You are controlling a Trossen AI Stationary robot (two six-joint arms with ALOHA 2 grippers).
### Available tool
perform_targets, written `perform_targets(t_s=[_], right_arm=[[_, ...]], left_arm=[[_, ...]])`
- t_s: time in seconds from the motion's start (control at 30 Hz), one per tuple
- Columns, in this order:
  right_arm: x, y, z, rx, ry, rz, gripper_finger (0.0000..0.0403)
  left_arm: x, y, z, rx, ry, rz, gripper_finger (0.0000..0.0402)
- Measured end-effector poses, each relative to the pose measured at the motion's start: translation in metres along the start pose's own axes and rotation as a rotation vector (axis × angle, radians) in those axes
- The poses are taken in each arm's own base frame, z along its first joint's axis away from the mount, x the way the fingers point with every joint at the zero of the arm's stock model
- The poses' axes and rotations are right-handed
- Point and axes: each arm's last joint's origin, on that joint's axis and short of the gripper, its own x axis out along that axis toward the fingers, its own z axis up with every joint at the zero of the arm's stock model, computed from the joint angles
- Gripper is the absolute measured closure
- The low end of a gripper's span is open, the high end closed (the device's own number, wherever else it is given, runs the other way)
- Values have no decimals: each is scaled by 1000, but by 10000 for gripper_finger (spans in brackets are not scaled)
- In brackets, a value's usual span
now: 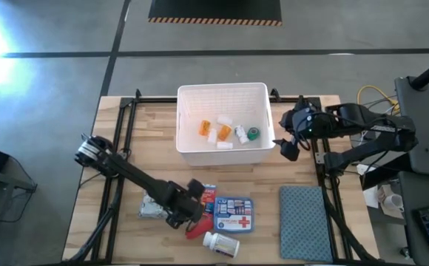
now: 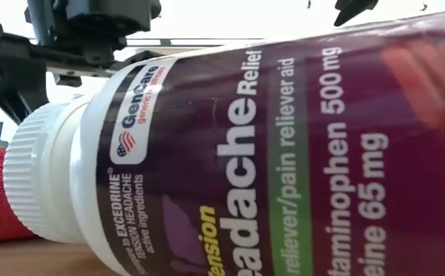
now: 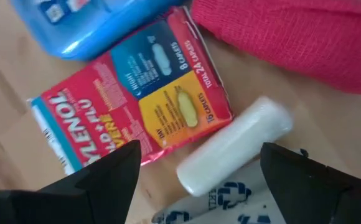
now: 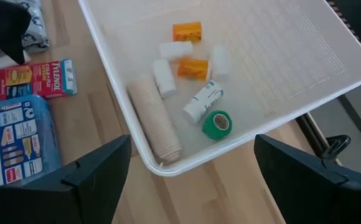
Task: Pick & place medical supplies in basket/bin
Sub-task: Put the rolled gauze into the white bin
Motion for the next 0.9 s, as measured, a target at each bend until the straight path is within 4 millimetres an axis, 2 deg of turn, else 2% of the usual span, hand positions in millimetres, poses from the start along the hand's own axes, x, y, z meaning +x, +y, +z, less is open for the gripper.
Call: perform_targets(t_s=[0.13,0.37,0.5,0.67,0.9], right_arm=[[-1,0,0,1,-3,0,74],[-1,-1,0,8,-5,-1,74],[-1,-1,0,36,-6,-4,74],[-1,-1,0,50,-6,-3,74],[-1,-1,0,67,-10,-19,75]], left_arm=[[8,-3,-5,10,38,-41,115],[15,-6,-14,13,73,-55,180],[18,-6,-13,9,35,-49,210],[19,-6,-11,-15,1,-47,227],[26,-11,-23,-117,47,-112,257]])
